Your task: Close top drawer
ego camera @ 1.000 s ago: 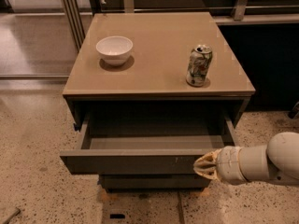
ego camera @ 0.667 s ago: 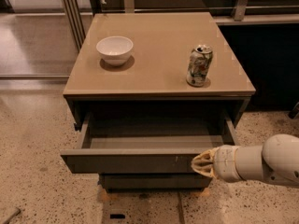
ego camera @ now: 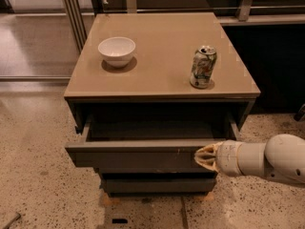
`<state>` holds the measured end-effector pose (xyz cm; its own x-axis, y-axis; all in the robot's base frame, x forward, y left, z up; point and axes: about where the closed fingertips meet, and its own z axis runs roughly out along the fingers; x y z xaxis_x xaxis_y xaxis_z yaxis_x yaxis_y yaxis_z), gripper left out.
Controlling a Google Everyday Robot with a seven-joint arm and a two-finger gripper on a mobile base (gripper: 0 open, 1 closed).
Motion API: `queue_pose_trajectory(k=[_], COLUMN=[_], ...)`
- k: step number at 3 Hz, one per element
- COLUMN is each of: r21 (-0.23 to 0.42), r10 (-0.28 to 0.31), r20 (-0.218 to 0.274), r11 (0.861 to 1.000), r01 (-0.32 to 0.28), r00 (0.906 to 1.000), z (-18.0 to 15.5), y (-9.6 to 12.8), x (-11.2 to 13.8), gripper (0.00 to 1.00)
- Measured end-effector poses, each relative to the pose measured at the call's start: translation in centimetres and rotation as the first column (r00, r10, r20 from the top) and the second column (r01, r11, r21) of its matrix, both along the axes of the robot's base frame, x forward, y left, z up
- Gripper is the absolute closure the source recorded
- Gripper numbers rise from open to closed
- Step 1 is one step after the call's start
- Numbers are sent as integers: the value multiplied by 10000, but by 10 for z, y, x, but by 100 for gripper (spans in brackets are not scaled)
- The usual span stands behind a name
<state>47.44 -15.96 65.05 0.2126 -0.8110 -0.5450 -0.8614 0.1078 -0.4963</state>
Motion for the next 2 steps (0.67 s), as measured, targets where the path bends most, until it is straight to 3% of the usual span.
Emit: queue_pose_trajectory(k=[2], r21=[335], r10=[-611], r20=[643], r11=[9977], r01=[591], r00=[9961], z=[9], y=[-18], x=[43], gripper=[100])
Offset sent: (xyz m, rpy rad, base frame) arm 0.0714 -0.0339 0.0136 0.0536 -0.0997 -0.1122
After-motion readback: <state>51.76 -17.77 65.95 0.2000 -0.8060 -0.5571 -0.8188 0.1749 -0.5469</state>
